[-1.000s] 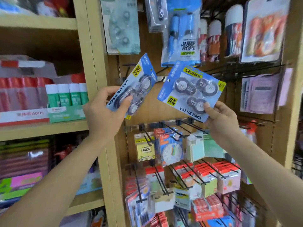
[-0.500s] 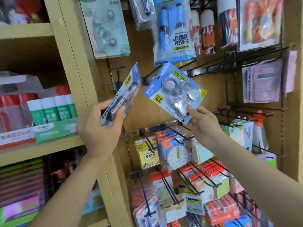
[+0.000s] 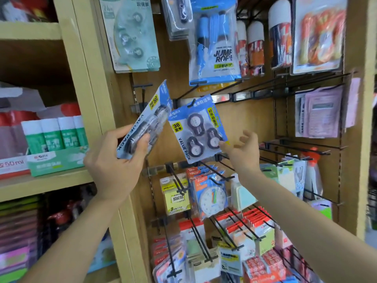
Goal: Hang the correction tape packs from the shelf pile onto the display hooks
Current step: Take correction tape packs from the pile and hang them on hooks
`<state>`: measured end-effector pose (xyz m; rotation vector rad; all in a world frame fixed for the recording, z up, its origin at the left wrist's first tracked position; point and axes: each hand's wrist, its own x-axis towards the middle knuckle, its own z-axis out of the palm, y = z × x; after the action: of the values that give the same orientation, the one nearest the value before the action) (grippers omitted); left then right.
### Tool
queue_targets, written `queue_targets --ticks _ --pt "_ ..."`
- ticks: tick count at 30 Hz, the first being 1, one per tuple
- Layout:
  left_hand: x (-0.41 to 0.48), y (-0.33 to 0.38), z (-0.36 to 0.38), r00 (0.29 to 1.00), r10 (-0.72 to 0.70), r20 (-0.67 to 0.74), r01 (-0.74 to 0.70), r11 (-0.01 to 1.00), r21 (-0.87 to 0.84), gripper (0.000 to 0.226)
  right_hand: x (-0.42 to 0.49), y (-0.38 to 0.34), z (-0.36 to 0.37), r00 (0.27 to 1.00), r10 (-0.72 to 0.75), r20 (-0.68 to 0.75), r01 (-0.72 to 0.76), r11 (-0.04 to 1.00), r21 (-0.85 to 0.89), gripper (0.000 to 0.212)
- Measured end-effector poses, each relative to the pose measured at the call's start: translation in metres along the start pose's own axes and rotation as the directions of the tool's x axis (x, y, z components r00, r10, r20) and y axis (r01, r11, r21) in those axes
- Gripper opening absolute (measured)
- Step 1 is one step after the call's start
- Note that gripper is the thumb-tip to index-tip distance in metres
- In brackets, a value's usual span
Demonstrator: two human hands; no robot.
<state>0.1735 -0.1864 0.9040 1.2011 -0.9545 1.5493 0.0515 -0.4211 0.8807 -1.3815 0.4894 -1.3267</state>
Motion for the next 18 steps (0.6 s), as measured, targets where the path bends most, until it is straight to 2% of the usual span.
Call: queue_targets --ticks 2,4,6,7,9,12,18 --pt "0.0 0.0 0.0 1.0 0.008 -0.008 -0.008 1.0 0.0 0.026 0.003 0.001 0.001 0.951 -0.31 0.009 0.301 0.917 -0.262 0.076" --pt "0.0 0.0 0.001 1.0 -0.002 -0.02 0.002 1.0 -0.009 0.026 0.005 -0.005 0.009 0.785 -0.576 0.229 0.615 0.68 -0.399 0.07" --pt "-0.001 -0.002 0.001 0.999 -0.011 -0.045 0.01 1.0 -0.007 0.026 0.009 -0.01 0.02 0.611 -0.64 0.466 0.781 0.391 -0.487 0.068" --pt "-0.001 -0.002 0.0 0.998 -0.011 -0.06 0.011 1.0 -0.002 0.025 0.012 -0.011 0.026 0.585 -0.613 0.531 0.793 0.296 -0.533 0.07" --pt "-0.001 -0.002 0.0 0.996 -0.011 -0.086 0.012 1.0 0.006 0.024 0.023 -0.009 0.034 0.62 -0.54 0.569 0.753 0.207 -0.625 0.074" --pt "0.0 -0.001 0.001 0.995 -0.016 -0.1 0.018 1.0 0.019 0.024 0.037 -0.007 0.041 0.683 -0.466 0.563 0.692 0.164 -0.703 0.078" --pt "0.0 -0.003 0.001 0.996 -0.023 -0.088 0.024 1.0 0.01 0.026 0.051 -0.008 0.076 0.674 -0.342 0.654 0.701 0.016 -0.713 0.081"
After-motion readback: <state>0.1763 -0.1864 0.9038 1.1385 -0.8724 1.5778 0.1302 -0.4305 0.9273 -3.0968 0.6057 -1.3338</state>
